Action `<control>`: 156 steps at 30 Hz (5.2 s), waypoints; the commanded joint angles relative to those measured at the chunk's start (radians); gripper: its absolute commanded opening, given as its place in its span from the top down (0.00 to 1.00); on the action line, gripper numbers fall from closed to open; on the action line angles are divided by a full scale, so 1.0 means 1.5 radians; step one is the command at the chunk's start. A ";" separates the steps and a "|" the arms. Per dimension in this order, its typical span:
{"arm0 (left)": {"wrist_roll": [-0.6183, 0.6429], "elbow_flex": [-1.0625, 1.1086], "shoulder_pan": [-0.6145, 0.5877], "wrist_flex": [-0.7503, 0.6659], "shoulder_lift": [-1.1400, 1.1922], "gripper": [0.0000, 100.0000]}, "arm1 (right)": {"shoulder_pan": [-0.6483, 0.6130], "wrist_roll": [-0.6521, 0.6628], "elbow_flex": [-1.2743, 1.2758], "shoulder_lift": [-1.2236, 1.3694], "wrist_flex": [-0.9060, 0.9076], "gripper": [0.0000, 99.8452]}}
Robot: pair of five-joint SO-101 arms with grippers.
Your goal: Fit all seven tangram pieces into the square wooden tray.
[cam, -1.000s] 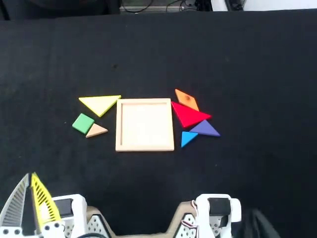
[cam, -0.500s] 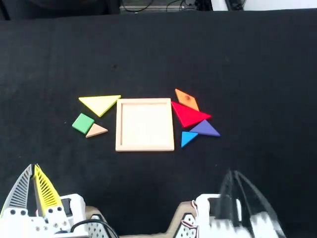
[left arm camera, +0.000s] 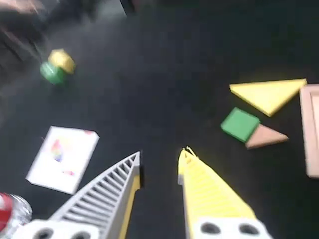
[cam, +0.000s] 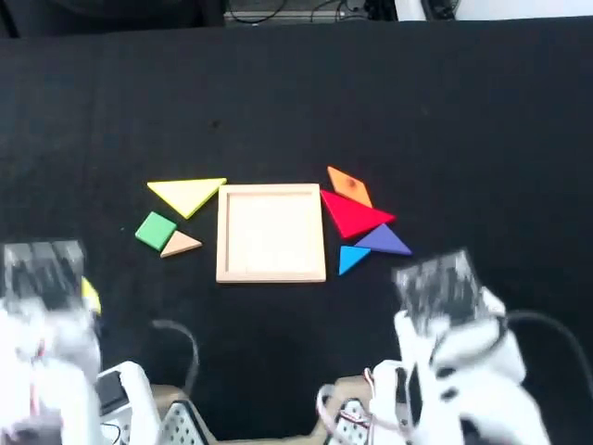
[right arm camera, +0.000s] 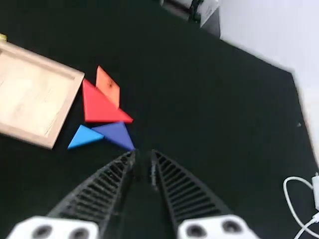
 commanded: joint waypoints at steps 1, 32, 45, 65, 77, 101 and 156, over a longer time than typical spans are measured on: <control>0.021 -0.071 0.071 0.028 0.179 0.86 | 0.009 -0.006 -0.071 0.143 0.005 0.93; -0.018 -0.199 0.189 -0.139 0.732 0.78 | -0.208 0.135 -0.260 0.629 -0.063 0.81; 0.317 0.198 0.222 -0.446 0.457 0.78 | -0.208 0.116 -0.254 0.954 -0.149 0.81; 0.318 0.483 0.151 -0.786 0.392 0.78 | -0.180 0.355 -0.237 1.107 -0.248 0.76; 0.317 0.483 0.151 -0.787 0.392 0.78 | -0.155 0.358 -0.242 1.144 -0.296 0.76; 0.317 0.486 0.151 -0.805 0.392 0.78 | -0.179 0.411 -0.244 1.061 -0.197 0.65; 0.316 0.508 0.152 -0.838 0.392 0.78 | -0.142 0.410 -0.379 1.182 -0.225 0.84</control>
